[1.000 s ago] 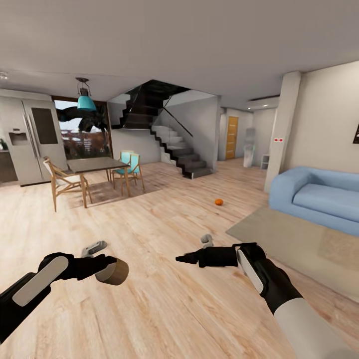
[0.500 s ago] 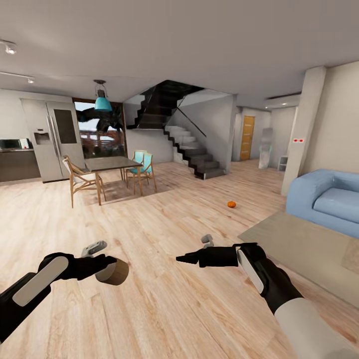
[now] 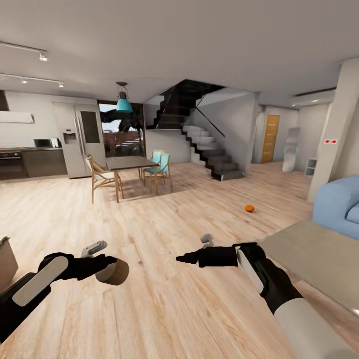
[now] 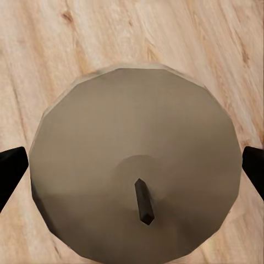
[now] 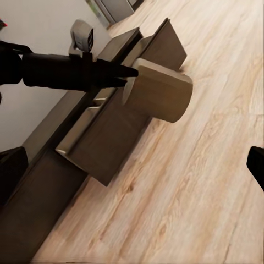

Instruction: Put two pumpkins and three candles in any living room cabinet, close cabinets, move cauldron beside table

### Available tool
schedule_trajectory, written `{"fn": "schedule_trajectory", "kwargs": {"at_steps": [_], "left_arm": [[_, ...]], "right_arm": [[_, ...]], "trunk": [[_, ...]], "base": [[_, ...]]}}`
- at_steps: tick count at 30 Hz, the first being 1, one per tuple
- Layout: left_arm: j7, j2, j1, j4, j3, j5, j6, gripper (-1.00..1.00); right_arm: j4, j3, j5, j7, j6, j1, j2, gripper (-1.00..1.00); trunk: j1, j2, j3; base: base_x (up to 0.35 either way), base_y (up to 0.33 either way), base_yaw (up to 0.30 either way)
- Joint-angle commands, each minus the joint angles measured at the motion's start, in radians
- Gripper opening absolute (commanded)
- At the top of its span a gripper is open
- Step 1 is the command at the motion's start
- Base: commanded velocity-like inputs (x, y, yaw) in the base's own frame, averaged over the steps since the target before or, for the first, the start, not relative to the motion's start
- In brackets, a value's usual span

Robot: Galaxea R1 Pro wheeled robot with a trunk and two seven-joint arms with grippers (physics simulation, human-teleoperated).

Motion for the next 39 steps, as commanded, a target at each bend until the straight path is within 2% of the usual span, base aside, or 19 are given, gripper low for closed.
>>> {"fn": "schedule_trajectory", "kwargs": {"at_steps": [1,7,12,23,39], "left_arm": [[0.009,0.001,-0.002,-0.001,-0.003,0.011,-0.001,-1.00],[0.005,0.000,-0.002,0.019,-0.002,0.012,-0.001,-1.00],[0.003,0.001,-0.002,0.034,0.000,0.025,-0.001,-1.00],[0.003,0.001,-0.002,0.036,0.000,0.028,-0.003,-1.00],[0.003,0.001,-0.002,0.036,0.000,0.028,-0.003,-1.00]], "right_arm": [[-0.001,0.002,-0.005,-0.001,0.005,-0.001,-0.001,1.00],[-0.001,0.002,-0.005,-0.002,0.005,-0.001,-0.001,1.00],[-0.002,0.002,-0.006,-0.002,0.005,-0.001,-0.002,1.00],[-0.002,0.002,-0.006,-0.001,0.005,-0.001,-0.002,1.00],[-0.002,0.002,-0.005,-0.002,0.005,-0.001,-0.002,1.00]], "trunk": [[0.000,-0.001,-0.001],[0.000,-0.001,-0.001],[0.000,-0.001,-0.001],[0.000,-0.001,-0.001],[0.000,-0.001,-0.001]], "base": [[0.233,-0.228,0.289],[0.274,-0.161,0.289],[0.312,-0.030,0.280],[0.319,-0.001,0.085],[0.319,-0.009,0.281]]}}
